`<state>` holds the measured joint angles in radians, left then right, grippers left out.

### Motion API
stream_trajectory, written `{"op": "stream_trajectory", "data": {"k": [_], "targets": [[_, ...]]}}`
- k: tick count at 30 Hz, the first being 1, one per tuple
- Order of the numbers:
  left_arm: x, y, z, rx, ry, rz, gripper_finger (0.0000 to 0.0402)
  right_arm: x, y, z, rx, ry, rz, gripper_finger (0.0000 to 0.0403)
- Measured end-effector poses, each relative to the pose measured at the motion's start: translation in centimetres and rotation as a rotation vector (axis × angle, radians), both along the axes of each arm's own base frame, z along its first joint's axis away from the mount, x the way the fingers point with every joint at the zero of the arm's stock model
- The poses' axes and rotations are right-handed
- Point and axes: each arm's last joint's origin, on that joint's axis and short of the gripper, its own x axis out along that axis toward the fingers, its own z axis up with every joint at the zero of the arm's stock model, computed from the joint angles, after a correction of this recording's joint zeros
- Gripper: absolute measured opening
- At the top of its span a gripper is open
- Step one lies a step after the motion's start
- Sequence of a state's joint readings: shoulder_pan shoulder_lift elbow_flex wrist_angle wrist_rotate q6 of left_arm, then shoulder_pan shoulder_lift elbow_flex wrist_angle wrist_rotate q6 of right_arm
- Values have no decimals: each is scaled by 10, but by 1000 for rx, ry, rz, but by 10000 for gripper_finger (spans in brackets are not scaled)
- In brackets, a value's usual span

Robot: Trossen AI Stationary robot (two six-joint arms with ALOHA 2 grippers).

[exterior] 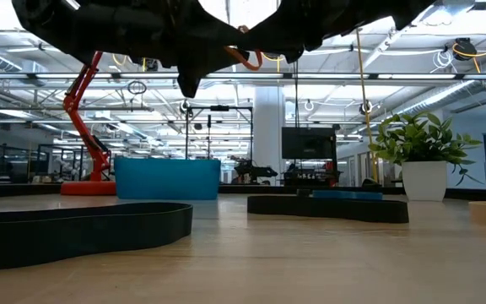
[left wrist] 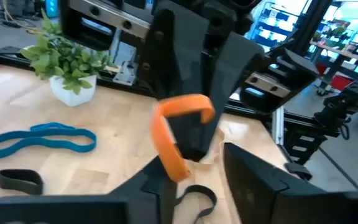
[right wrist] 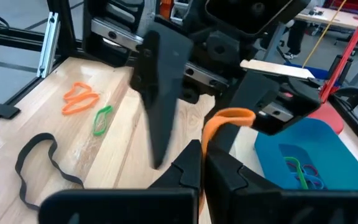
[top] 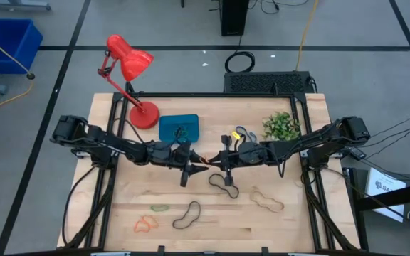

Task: Pick and place rubber bands into bin
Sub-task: Put the orange rubber band into the blue bin

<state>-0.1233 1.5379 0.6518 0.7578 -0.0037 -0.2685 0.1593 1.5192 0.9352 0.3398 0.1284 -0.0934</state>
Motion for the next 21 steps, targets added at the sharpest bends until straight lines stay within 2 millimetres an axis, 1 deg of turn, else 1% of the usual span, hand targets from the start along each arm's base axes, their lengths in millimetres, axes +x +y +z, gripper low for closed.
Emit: {"op": "stream_trajectory", "data": {"k": [5,11,15,21], "targets": [[1,7,-1,7,5,20,60,-1,-1,-2,1,19,-10,0],[0,9,-2,31,11,8,9,-1,-1,-2,-9,23,-9,0],[0,9,-2,37,8,13,7,-1,-1,-2,-13,23,-7,5],[0,9,-2,42,4,14,5,-1,-1,-1,21,21,-20,28]]}}
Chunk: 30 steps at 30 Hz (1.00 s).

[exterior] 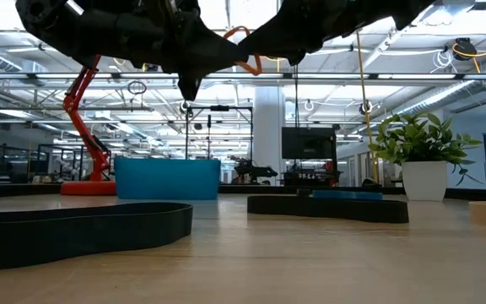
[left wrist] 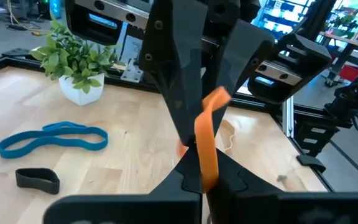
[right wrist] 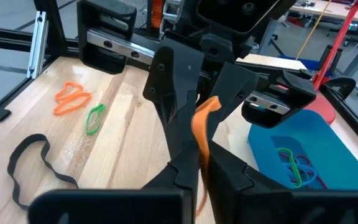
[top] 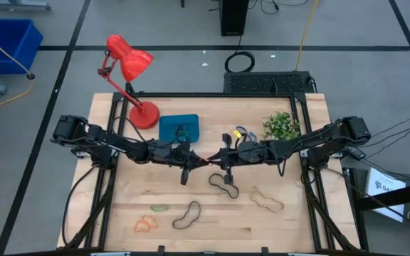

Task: Pick and place rubber bands into bin
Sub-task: Put the orange rubber band into the blue bin

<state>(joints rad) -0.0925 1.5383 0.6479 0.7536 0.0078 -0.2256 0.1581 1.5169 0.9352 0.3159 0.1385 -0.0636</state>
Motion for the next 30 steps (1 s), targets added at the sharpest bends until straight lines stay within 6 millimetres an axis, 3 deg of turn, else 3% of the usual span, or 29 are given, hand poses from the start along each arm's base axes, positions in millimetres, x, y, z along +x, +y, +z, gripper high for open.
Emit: {"op": "stream_trajectory", "data": {"k": [13,23,30], "targets": [[-5,2,7,3,20,-8,4,-3,-1,3,16,19,-10,137],[-43,30,37,149,174,371,6,-26,-3,3,52,202,-22,141],[-61,61,24,160,382,630,5,-22,-4,-5,32,230,-27,141]]}}
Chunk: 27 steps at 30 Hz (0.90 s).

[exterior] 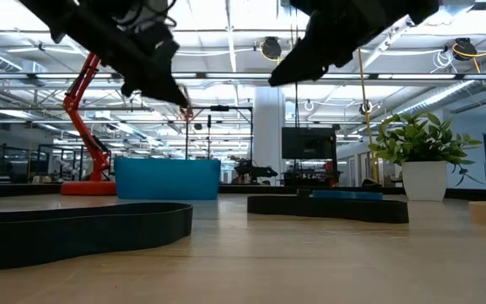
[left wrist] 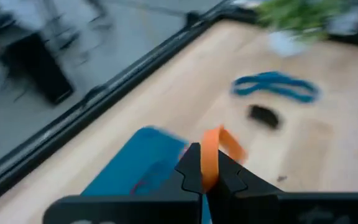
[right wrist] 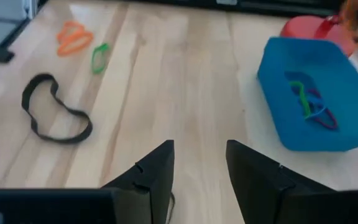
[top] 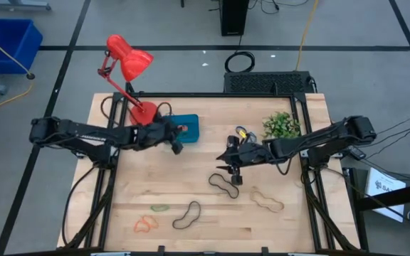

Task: Pick and place rubber bands into bin
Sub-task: Put the orange rubber band into the blue bin

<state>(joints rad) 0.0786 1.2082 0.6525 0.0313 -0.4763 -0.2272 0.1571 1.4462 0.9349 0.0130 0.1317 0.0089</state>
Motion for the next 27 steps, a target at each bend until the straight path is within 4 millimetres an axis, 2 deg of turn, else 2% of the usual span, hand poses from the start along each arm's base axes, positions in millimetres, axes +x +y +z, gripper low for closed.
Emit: {"op": "stream_trajectory", "data": {"k": [6,13,22,27], "targets": [[-9,24,-17,-91,113,134,5,5,-5,-5,-13,-1,-11,139],[-8,39,-31,-232,145,138,5,5,-10,-8,-13,-13,-27,141],[-5,49,-56,-299,241,167,7,-7,-17,-36,-4,-99,-43,141],[-5,51,-57,-303,250,176,6,-12,-21,-42,-24,-162,-40,141]]}}
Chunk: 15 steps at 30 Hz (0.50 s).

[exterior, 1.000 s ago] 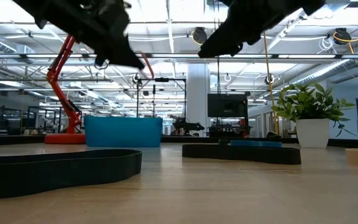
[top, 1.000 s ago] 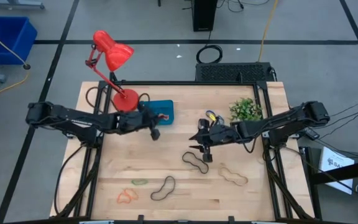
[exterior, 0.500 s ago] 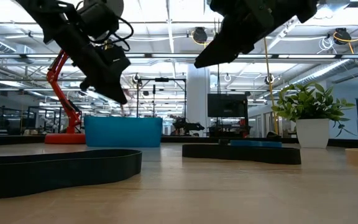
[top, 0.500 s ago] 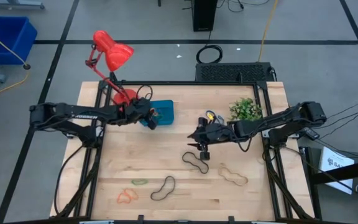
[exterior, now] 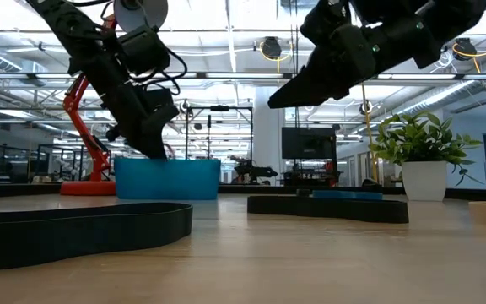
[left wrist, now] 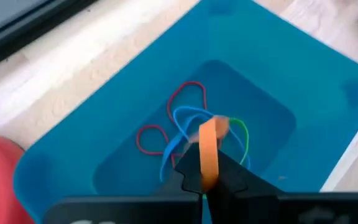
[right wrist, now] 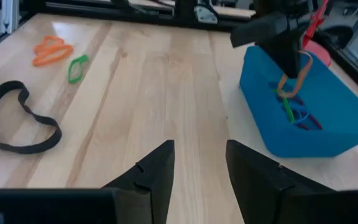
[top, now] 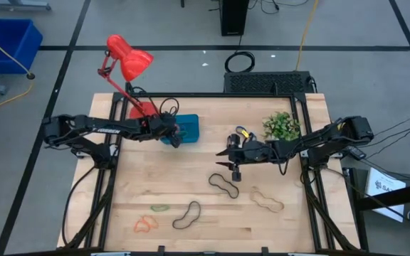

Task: Pick and place rubber bands into bin
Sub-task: Put the orange rubber band into the blue bin

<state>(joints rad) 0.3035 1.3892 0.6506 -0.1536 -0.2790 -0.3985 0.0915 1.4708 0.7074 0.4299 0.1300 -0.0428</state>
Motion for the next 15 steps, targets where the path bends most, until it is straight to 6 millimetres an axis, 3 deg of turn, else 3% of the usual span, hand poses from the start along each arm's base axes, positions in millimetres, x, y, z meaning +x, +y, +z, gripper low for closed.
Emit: {"op": "stream_trajectory", "data": {"k": [5,15], "targets": [[0,0,0,-1,3,-1,29,0,-1,1,0,-25,-3,141],[0,0,0,-1,3,-1,34,1,-1,3,1,-46,-4,141]]}}
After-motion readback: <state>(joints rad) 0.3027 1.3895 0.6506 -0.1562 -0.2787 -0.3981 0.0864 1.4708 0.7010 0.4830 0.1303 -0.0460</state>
